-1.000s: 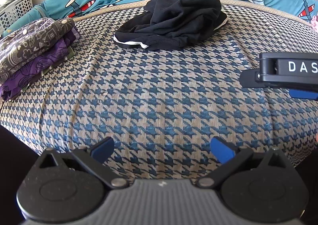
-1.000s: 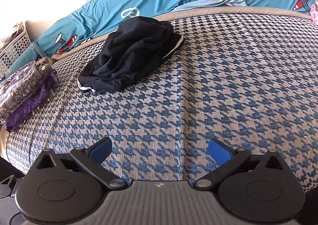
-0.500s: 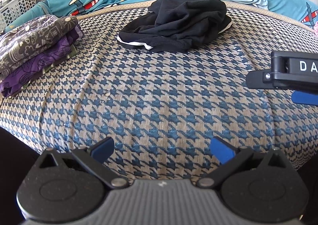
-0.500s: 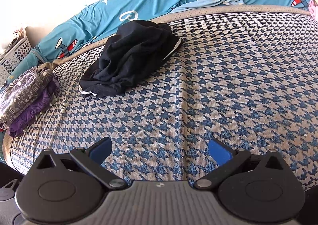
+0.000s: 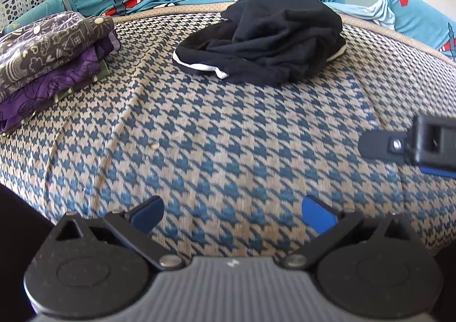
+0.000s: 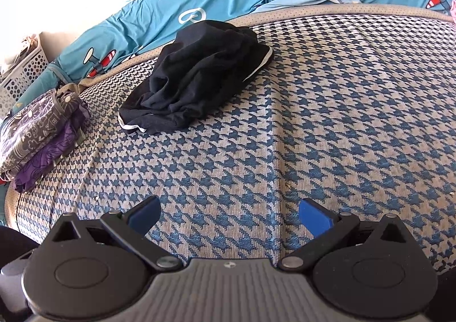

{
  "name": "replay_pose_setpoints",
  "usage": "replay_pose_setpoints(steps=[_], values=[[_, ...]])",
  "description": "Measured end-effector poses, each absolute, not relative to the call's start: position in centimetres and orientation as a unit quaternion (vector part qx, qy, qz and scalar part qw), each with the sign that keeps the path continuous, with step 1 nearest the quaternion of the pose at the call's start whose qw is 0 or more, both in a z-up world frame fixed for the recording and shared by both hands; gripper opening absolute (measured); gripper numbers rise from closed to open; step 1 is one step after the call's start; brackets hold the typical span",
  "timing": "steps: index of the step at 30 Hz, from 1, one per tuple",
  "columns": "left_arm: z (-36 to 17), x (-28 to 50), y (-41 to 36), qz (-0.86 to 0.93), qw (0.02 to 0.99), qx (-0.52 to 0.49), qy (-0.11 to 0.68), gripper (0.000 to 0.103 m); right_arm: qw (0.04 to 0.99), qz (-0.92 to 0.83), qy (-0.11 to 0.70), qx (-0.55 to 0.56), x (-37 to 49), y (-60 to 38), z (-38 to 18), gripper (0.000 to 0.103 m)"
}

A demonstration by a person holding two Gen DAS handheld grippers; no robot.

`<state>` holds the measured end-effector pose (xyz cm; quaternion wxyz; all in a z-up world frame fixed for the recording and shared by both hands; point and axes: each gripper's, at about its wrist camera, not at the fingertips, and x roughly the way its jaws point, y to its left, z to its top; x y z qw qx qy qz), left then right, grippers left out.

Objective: Fold clothes

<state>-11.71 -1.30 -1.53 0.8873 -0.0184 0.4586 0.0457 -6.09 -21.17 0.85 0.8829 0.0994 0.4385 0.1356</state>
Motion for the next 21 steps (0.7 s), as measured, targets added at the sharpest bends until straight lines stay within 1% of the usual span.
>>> replay_pose_setpoints(steps=[11, 16, 19, 21], values=[[-0.4, -7.5, 0.8, 0.057, 0.892, -0.041, 0.446, 0.103, 0.884, 0.148, 0.426, 0.121, -3.0, -21.9, 2.4, 0.102], [0.3, -5.0, 1.8, 0.059, 0.895, -0.049, 0.44, 0.103, 0.886, 0.162, 0.42, 0.106, -0.6, -21.5, 3.1, 0.097], [0.9, -3.4, 2.3, 0.06, 0.898, -0.046, 0.434, 0.103, 0.891, 0.164, 0.411, 0.096, 1.1, -21.3, 3.6, 0.092], [1.1, -2.3, 2.8, 0.06, 0.899, -0.046, 0.432, 0.103, 0.893, 0.164, 0.407, 0.1, 2.3, -21.3, 3.8, 0.09]])
